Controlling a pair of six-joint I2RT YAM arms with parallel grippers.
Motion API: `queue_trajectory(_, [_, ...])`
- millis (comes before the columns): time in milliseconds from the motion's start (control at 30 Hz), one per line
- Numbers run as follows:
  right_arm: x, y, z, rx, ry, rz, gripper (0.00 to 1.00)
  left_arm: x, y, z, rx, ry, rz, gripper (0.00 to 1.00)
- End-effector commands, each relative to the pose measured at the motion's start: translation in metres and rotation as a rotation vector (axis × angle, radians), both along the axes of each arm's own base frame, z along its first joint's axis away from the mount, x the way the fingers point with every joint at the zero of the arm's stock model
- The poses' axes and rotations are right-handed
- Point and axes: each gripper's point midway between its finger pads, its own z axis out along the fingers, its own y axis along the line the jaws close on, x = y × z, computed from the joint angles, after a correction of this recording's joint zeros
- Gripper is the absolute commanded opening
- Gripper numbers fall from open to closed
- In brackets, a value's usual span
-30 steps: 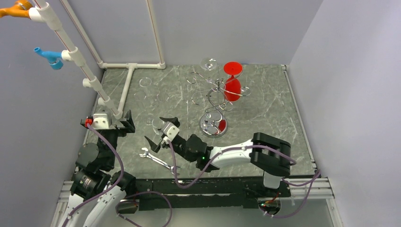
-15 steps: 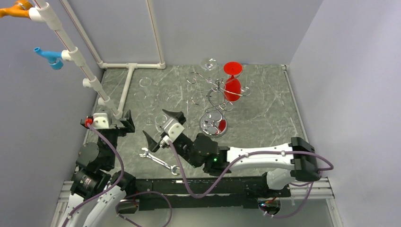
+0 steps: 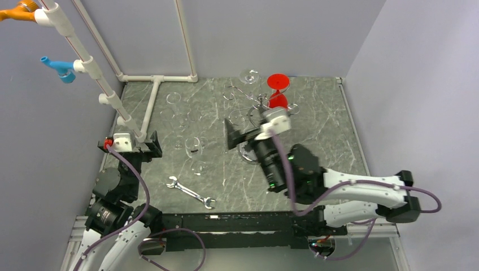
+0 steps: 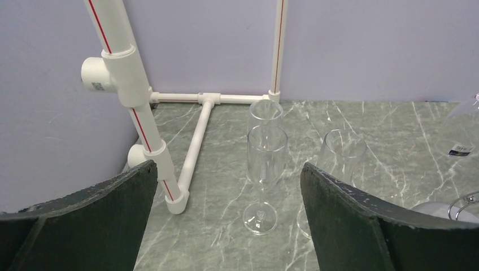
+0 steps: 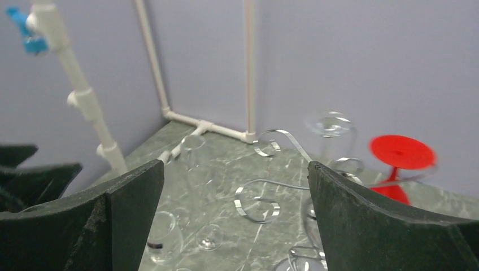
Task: Take the wine glass off the wine glass rack
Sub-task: Reset both arms
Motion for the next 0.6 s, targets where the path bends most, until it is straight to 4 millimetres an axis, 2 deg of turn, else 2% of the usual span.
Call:
queue_trajectory(0, [0.013, -0.069, 0.012, 0.103, 0.077, -0.146, 1.00, 0.004, 0.000, 0.004, -0.006, -0.006, 0.008, 0.99])
queue_trajectory(333, [0.017, -0.141, -0.010, 0.060, 0.131, -0.320, 1.00, 0.011, -0.006, -0.005, 0.012, 0.034, -0.004, 0.99])
queue_trajectory(567, [0.016, -0.191, -0.027, 0.113, 0.223, -0.392, 1.00, 0.017, -0.011, -0.009, 0.024, 0.058, -0.020, 0.99])
